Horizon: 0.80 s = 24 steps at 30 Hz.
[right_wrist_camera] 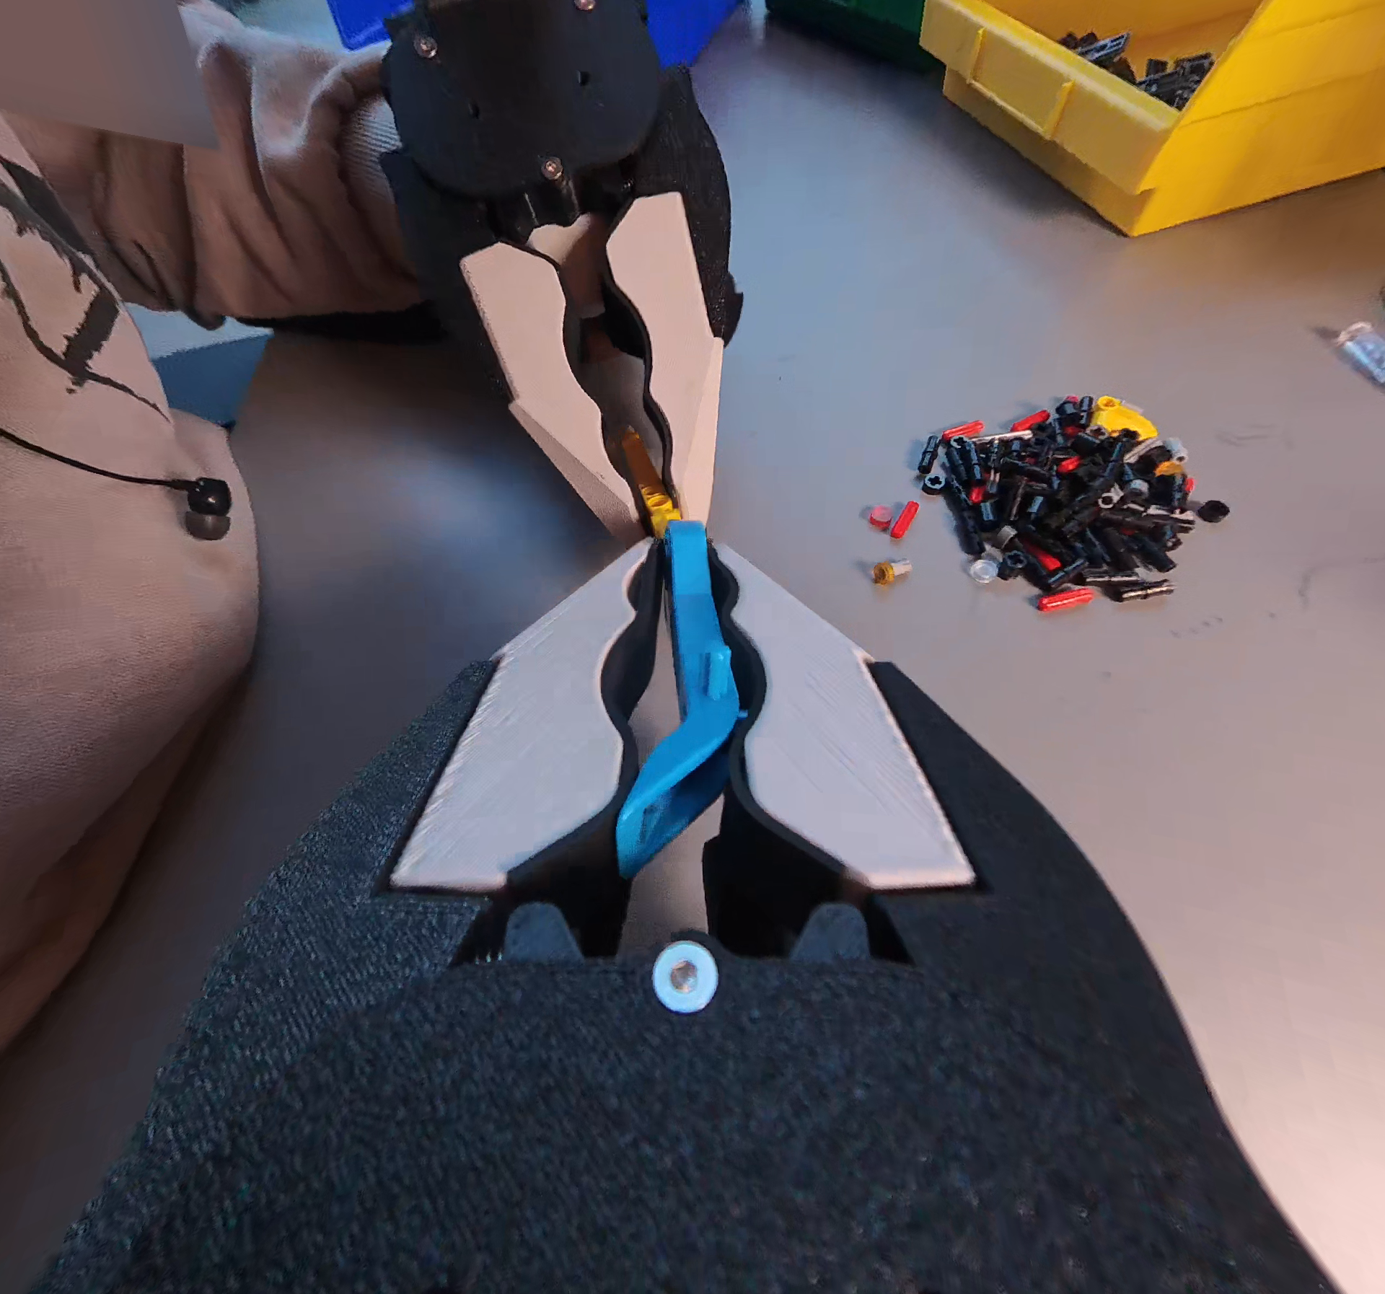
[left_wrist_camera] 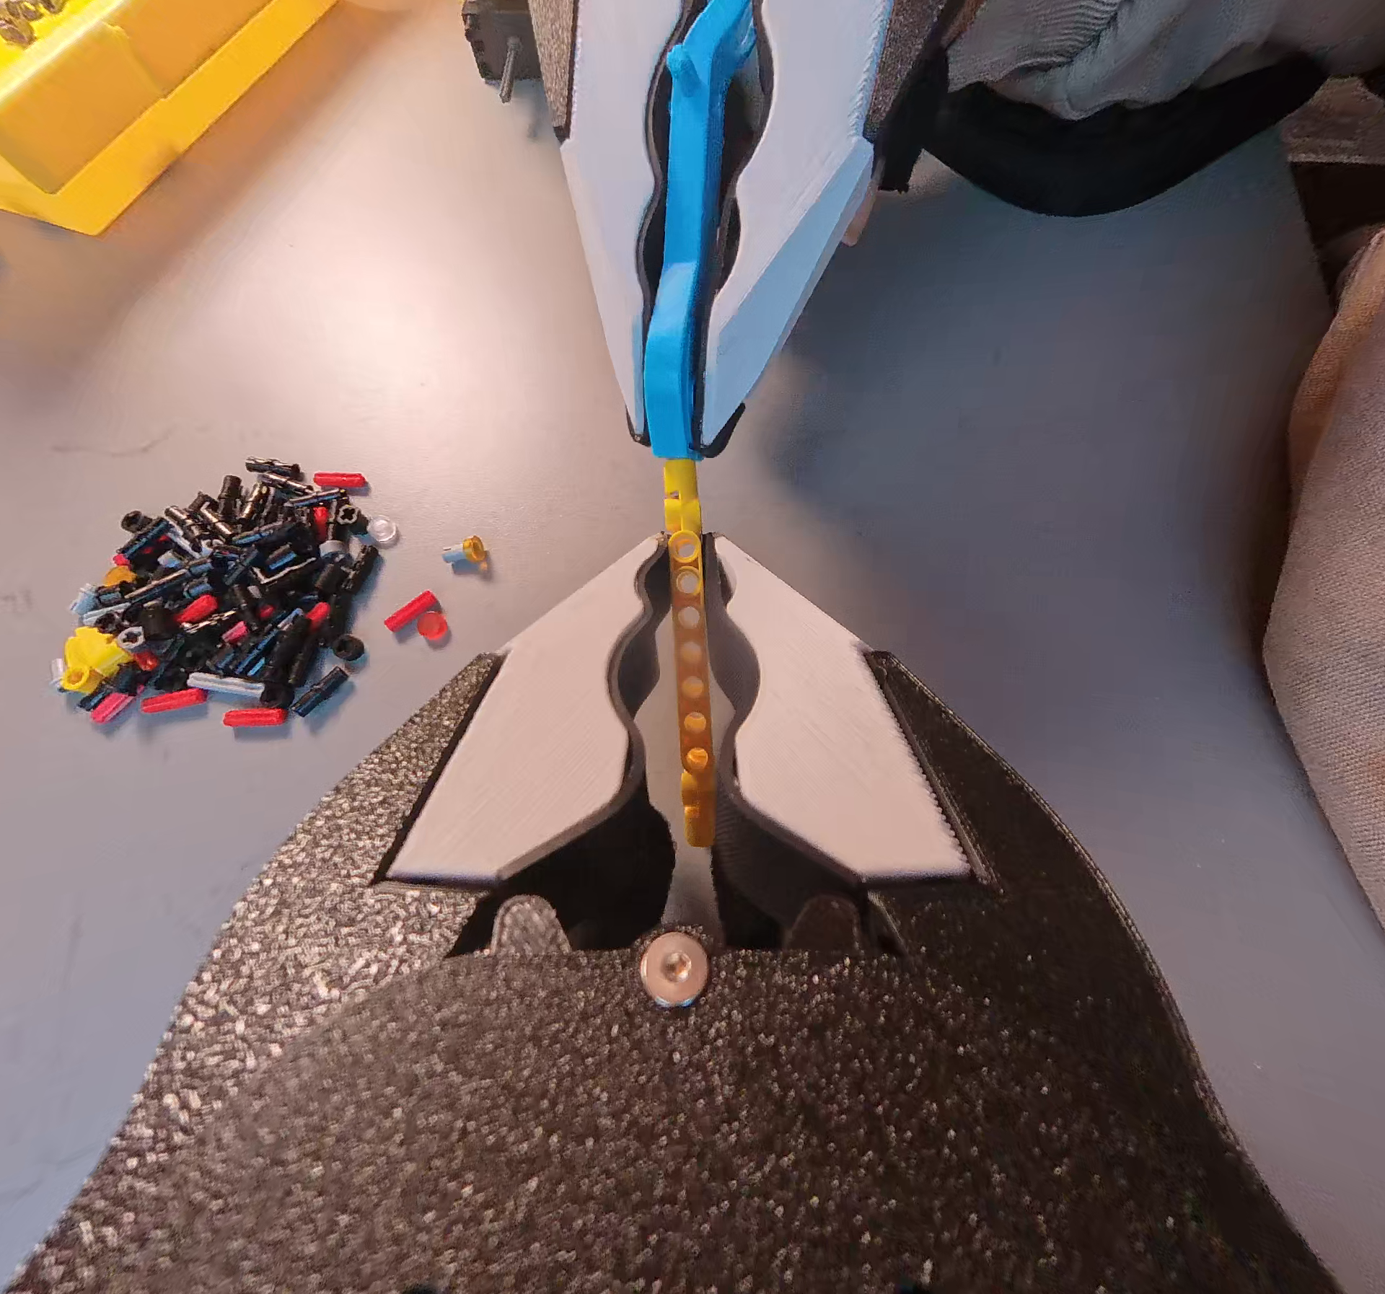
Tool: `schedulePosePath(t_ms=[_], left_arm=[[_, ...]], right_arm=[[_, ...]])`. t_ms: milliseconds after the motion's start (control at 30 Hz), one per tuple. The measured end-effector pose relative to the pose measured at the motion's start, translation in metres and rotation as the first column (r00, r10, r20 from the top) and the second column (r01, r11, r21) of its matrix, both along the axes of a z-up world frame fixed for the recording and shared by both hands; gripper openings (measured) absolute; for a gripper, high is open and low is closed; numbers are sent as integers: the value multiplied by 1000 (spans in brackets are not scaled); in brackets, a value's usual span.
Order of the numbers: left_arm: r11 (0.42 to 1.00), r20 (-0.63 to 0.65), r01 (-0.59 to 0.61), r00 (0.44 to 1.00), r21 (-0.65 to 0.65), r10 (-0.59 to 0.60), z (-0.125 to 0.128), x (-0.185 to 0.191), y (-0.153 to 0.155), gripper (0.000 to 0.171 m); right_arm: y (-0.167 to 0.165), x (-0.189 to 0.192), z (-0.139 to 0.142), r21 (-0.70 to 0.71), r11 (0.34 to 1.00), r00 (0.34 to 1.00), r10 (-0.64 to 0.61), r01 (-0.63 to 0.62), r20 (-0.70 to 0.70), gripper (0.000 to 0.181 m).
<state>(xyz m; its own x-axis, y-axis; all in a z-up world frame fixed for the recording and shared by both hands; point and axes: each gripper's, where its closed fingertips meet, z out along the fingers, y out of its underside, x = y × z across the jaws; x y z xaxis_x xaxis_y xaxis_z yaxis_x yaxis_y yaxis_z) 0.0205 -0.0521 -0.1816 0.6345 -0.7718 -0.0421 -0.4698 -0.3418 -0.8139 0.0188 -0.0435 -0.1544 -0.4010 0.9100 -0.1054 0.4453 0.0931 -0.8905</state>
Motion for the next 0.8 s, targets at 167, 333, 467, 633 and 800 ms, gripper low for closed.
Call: schedulePosePath(t_ms=[167, 333, 467, 633, 800], left_arm=[[1000, 11, 4, 1000, 13, -4, 3, 0, -1, 5], [1000, 12, 17, 1000, 9, -18, 2, 2, -2, 5], [999, 13, 36, 999, -2, -36, 1, 4, -5, 5], [998, 21, 54, 998, -11, -54, 1, 5, -9, 5], [997, 33, 79, 996, -10, -79, 3, 7, -13, 6]], right_arm=[[-3, -2, 2, -159, 987, 999, 17, -11, 36, 8], [-5, -2, 2, -278, 960, 998, 31, -15, 54, 7], [-7, 0, 0, -359, 933, 996, 52, -24, 66, 7], [-10, 0, 0, -466, 884, 991, 92, -39, 92, 7], [-13, 2, 1, -571, 819, 982, 154, -63, 113, 7]])
